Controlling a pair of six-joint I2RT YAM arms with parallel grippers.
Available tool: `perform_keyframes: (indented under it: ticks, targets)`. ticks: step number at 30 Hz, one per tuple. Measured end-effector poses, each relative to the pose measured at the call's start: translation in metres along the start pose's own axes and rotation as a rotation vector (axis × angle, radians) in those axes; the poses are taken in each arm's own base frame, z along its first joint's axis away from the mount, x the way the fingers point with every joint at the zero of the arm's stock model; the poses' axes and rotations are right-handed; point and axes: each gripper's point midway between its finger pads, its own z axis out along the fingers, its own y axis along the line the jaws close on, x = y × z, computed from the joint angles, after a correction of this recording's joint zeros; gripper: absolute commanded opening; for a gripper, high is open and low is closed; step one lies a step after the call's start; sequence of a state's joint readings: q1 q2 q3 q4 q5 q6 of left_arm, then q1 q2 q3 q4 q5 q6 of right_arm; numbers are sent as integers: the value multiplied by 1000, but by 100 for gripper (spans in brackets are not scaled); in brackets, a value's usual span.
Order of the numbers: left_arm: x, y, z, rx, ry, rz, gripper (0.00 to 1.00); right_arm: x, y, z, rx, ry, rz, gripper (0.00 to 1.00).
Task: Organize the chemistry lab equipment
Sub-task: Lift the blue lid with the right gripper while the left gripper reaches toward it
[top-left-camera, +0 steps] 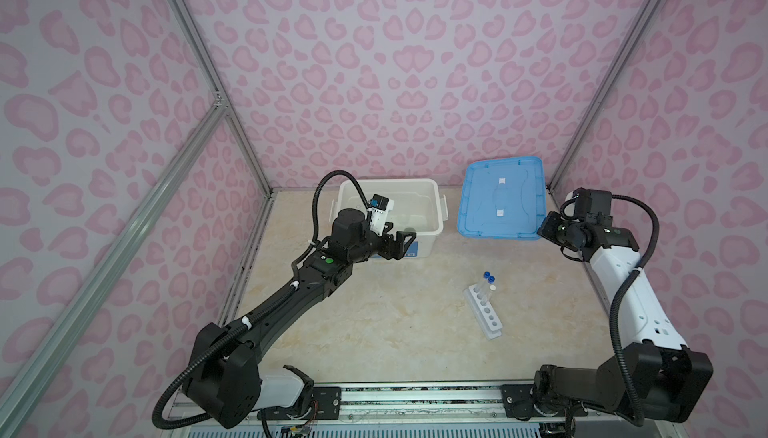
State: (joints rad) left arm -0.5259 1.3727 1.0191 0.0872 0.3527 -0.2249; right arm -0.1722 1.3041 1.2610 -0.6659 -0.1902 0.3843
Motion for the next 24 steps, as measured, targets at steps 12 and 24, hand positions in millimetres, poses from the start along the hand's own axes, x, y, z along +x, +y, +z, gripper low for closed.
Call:
perform_keyframes:
  ticks: [12, 24]
  targets:
    - [-36, -34, 62, 169, -32, -51, 90, -21, 25, -62, -98, -95, -26, 0]
    - [-59, -44, 102, 279, -55, -165, 90, -17, 59, -93, -239, -100, -58, 0]
